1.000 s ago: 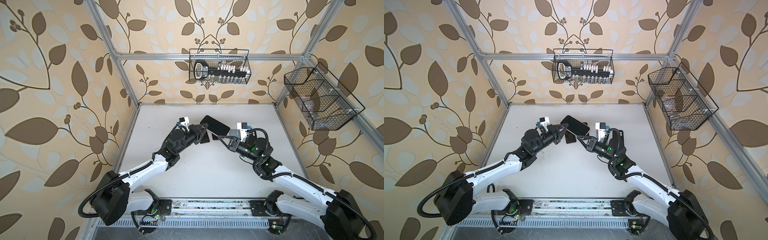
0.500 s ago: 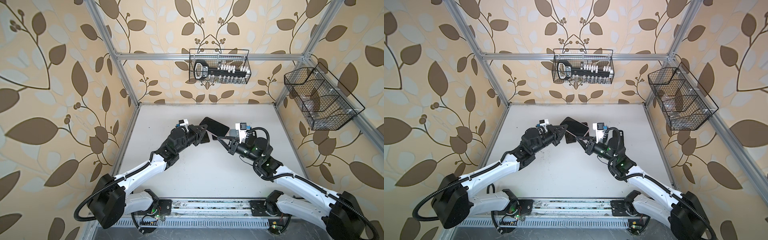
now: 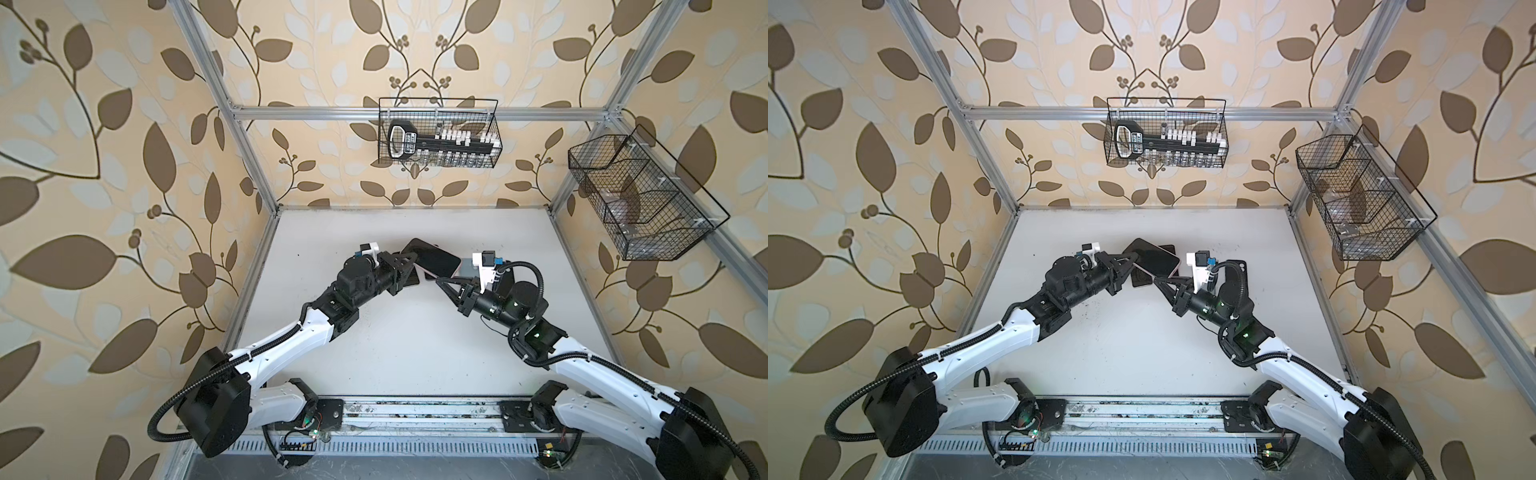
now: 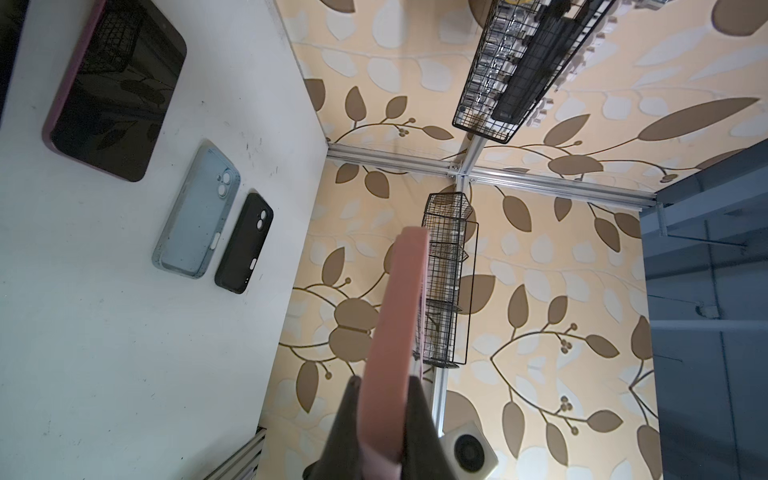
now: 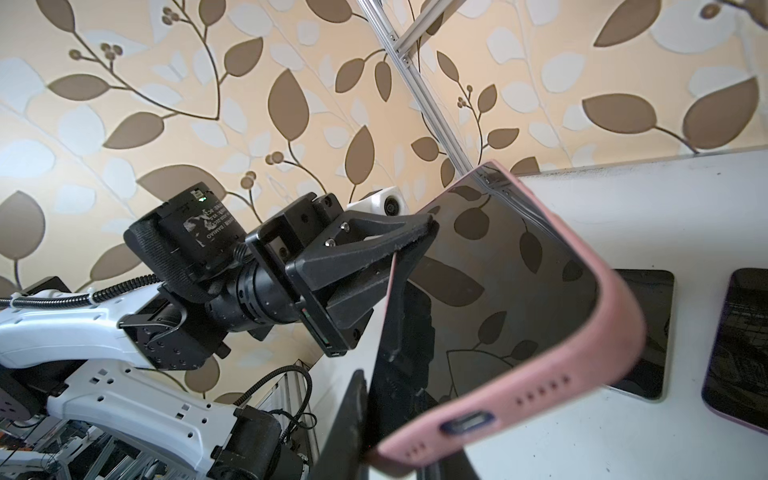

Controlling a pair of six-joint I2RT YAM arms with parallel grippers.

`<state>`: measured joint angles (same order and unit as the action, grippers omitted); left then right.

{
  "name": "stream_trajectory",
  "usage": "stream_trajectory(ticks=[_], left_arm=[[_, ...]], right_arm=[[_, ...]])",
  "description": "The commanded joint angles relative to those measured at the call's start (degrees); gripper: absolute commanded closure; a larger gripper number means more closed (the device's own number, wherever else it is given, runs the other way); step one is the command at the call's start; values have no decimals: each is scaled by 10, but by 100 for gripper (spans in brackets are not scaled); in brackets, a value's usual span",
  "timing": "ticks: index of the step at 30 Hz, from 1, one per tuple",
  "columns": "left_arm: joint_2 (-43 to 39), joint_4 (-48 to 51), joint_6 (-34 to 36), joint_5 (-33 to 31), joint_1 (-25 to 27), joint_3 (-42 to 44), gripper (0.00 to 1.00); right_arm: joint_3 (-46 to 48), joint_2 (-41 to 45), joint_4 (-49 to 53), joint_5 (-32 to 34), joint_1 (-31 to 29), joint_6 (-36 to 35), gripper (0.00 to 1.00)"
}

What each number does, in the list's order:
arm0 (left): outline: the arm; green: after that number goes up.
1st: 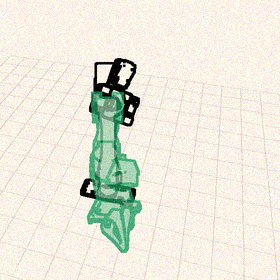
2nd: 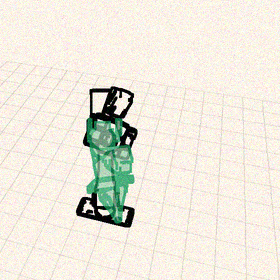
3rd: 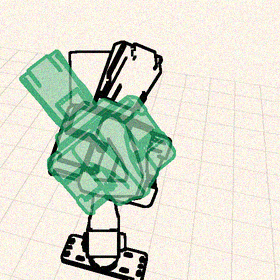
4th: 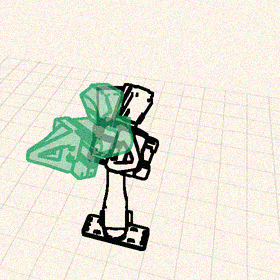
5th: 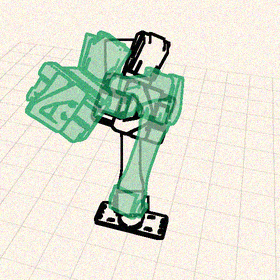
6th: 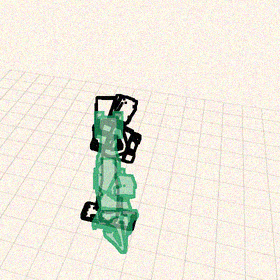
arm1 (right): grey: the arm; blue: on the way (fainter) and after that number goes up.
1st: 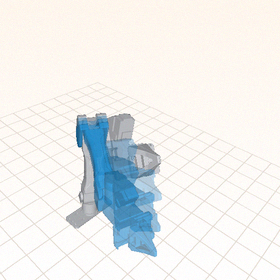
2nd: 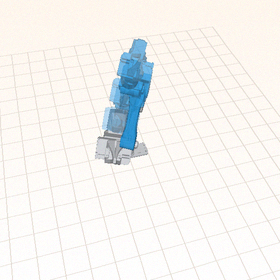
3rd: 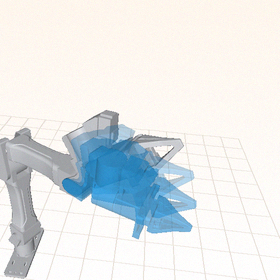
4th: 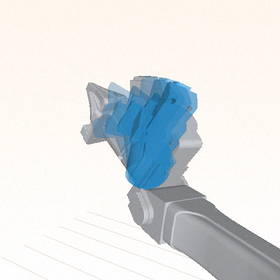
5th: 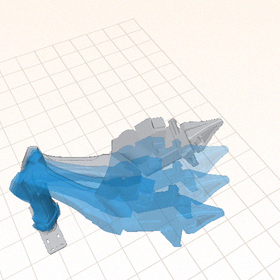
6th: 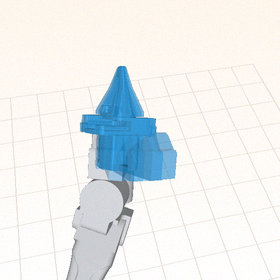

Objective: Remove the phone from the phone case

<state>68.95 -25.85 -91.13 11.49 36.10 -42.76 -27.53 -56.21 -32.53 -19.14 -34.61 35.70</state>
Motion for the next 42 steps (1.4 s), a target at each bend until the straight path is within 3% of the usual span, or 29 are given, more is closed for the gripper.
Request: stream_trajectory(ticks=[1, 14, 19, 25, 31, 42], left_arm=[[-32, -28, -24, 7, 4, -60, 100], [-25, -26, -3, 5, 3, -83, 100], [-39, -11, 52, -19, 0, -80, 100], [-39, -17, 94, 5, -24, -74, 100], [-35, -32, 102, 21, -25, -68, 100], [-34, -49, 87, 35, -25, -59, 100]], right_arm=[[44, -9, 73, 64, 6, -110, 98], [81, 0, 45, 59, 6, -109, 97], [74, 54, 87, 20, 16, -75, 81], [27, 96, 142, -51, 31, -20, 65], [-1, 79, 60, -125, 45, 79, 63], [-60, 30, 46, -110, 46, 121, 60]])
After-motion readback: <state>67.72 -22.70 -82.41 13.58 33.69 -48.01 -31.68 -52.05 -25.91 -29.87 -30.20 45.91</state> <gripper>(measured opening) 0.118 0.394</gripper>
